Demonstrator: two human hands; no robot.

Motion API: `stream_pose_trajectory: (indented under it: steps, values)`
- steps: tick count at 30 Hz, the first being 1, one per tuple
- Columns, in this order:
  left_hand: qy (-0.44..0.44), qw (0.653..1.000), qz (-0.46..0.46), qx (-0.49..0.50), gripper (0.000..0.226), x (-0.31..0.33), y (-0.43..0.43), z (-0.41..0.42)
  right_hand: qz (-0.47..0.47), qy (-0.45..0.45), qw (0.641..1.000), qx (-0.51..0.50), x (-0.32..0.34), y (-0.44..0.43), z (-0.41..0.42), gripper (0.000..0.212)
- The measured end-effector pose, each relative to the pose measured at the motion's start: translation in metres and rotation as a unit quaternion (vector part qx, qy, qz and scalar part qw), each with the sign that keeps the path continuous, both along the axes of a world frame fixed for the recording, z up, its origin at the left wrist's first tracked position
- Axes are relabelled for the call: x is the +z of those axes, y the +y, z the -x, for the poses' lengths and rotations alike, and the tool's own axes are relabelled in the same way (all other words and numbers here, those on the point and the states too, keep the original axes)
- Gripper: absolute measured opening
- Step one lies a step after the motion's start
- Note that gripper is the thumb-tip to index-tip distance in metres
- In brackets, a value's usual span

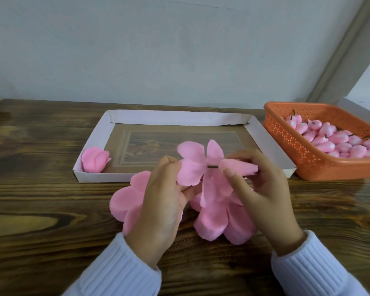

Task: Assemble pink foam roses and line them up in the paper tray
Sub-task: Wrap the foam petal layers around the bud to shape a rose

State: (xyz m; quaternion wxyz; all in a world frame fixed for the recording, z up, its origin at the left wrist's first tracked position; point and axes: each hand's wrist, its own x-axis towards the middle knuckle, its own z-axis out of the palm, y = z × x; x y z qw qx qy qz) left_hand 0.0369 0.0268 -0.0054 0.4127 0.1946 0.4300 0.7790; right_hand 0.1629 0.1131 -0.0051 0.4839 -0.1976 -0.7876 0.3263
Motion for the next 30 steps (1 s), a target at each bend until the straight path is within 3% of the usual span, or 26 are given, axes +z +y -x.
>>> stream_pose_trajectory:
  steps: [8,14,16,19,23,25,28,30]
  values:
    - [0.039,0.999,0.000,-0.030,0.017,-0.007,0.000,0.002,-0.043,-0.037,0.998,-0.033,-0.003,0.000,0.001,0.020]
    - [0.137,0.985,-0.046,-0.095,0.033,-0.007,-0.004,-0.005,-0.082,-0.047,0.994,-0.055,-0.002,-0.001,0.002,0.028]
    - [0.081,0.990,-0.066,-0.096,0.036,-0.005,-0.004,-0.005,-0.107,-0.048,0.991,-0.069,-0.001,-0.002,0.001,0.029]
    - [0.048,0.993,-0.064,-0.083,0.016,-0.005,-0.002,0.001,-0.136,-0.058,0.986,-0.072,0.000,-0.004,0.001,0.032]
    - [0.028,0.991,-0.058,-0.114,0.030,-0.005,0.000,0.003,-0.133,-0.075,0.988,-0.035,0.000,-0.009,0.004,0.024]
    - [-0.018,0.981,-0.082,-0.173,0.021,-0.005,0.000,0.003,-0.133,-0.097,0.986,-0.030,0.000,-0.009,0.004,0.027]
    - [-0.149,0.954,-0.116,-0.231,0.026,-0.008,0.001,0.006,-0.133,-0.101,0.985,-0.042,0.002,-0.010,0.003,0.022]
    - [-0.172,0.943,-0.129,-0.252,0.028,-0.007,-0.001,0.009,-0.121,-0.084,0.988,-0.051,0.003,-0.012,0.004,0.017]
